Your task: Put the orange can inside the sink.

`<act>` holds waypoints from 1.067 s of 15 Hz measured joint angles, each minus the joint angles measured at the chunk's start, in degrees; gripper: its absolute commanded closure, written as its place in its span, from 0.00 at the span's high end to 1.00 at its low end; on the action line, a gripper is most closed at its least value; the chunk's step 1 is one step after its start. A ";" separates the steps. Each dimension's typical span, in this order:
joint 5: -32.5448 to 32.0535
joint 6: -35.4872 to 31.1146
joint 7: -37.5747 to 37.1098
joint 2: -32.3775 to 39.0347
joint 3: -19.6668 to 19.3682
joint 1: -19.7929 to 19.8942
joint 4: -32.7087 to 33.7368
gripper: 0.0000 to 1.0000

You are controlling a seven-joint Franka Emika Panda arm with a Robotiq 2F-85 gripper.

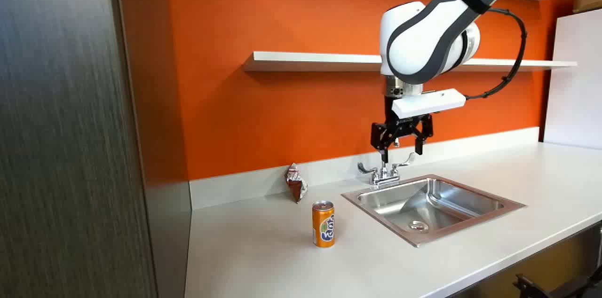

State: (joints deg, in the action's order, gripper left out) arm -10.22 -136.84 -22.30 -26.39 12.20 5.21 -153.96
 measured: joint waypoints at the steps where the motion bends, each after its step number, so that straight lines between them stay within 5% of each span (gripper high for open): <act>1: 0.00 0.00 0.00 0.01 0.00 0.00 0.00 1.00; 10: 0.13 0.10 2.34 1.11 -0.64 -3.04 -0.01 1.00; 16: 5.86 2.15 13.32 1.84 -3.89 -9.36 -0.09 1.00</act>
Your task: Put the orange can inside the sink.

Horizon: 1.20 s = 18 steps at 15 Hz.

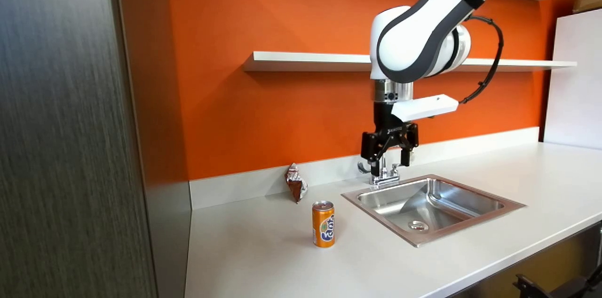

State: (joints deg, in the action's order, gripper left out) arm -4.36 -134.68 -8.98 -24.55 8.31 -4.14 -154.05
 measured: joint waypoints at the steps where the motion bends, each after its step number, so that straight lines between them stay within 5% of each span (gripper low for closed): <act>1: 0.88 0.82 1.67 0.00 -0.45 -0.81 0.00 1.00; 18: 1.18 5.05 3.60 6.61 1.26 -6.68 1.48 1.00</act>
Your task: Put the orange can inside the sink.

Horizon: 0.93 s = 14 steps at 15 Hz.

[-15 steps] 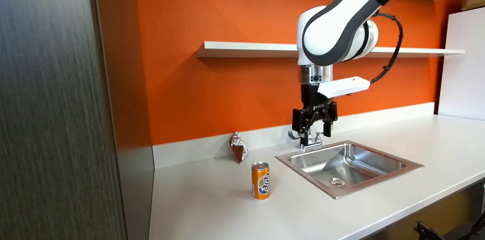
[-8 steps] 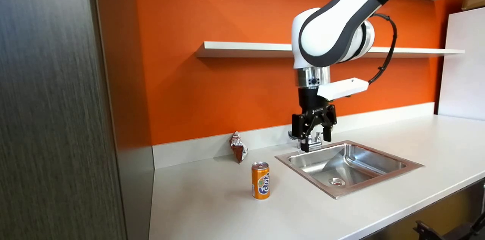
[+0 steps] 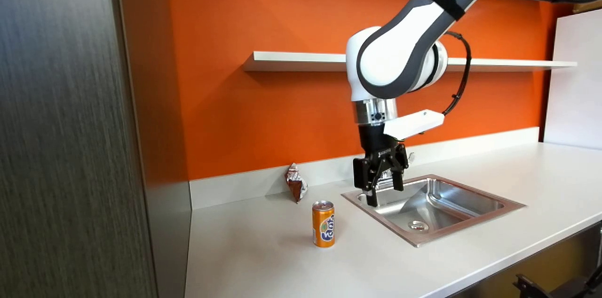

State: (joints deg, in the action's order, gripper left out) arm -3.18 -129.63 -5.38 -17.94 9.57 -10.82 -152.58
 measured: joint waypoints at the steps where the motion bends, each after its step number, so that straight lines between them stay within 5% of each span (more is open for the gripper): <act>1: 0.00 -0.38 0.00 1.18 0.11 0.00 0.58 1.00; 14: -0.23 -4.36 0.01 19.75 0.31 -0.12 13.25 1.00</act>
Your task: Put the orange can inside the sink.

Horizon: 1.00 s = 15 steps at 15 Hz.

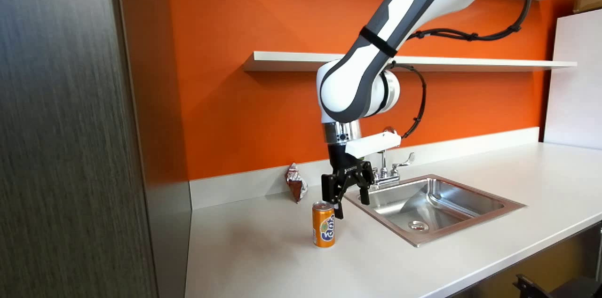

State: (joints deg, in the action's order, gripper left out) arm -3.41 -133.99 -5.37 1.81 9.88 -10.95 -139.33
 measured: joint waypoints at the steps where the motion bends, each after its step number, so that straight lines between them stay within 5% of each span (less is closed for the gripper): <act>1: 0.00 0.00 0.04 1.09 0.02 -0.13 0.89 1.00; 15: 0.00 0.00 1.60 8.78 0.22 -1.40 8.20 1.00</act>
State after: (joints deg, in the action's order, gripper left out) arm -3.41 -133.98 -3.78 10.60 10.10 -12.34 -131.13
